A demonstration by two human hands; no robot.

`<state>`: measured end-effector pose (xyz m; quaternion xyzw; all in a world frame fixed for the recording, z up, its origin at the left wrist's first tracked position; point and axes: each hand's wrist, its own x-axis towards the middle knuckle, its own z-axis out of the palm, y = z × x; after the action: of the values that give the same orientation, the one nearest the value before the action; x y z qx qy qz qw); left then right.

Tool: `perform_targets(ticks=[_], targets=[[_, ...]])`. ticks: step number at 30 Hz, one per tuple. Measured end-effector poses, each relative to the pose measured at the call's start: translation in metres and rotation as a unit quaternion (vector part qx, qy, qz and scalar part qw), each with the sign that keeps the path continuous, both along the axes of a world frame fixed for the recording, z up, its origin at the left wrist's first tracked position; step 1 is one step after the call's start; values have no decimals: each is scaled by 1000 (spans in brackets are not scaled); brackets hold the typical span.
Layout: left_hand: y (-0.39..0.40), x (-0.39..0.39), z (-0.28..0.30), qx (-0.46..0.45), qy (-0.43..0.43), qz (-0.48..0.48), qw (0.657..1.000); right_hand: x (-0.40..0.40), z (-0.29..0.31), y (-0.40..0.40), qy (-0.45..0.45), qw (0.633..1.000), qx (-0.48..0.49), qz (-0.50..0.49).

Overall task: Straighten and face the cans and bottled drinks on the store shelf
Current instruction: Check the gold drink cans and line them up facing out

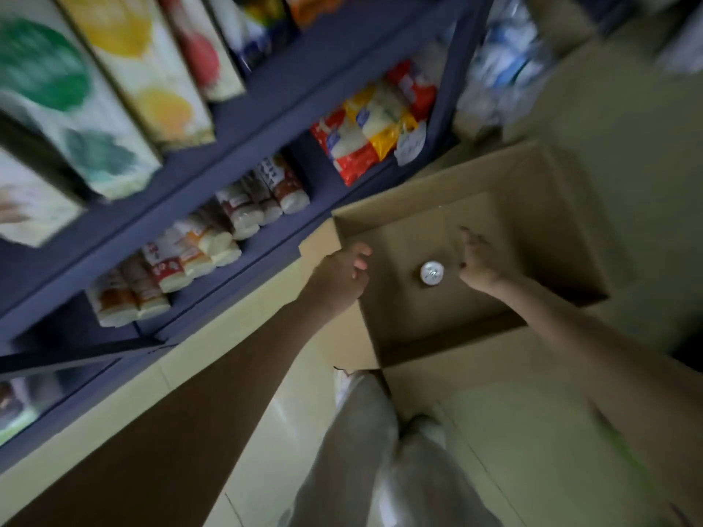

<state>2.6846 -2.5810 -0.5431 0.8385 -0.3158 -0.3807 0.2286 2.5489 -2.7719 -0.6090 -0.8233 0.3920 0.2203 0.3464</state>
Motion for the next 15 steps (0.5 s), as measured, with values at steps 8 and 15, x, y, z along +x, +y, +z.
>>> perform_targets(ticks=[8,15], targets=[[37,41,367,-207,-273,129,931,70,439,20,-256,954,-97,118],[133,103,662,-347,-536,110,762,143,765,123,-554,780,-169,237]])
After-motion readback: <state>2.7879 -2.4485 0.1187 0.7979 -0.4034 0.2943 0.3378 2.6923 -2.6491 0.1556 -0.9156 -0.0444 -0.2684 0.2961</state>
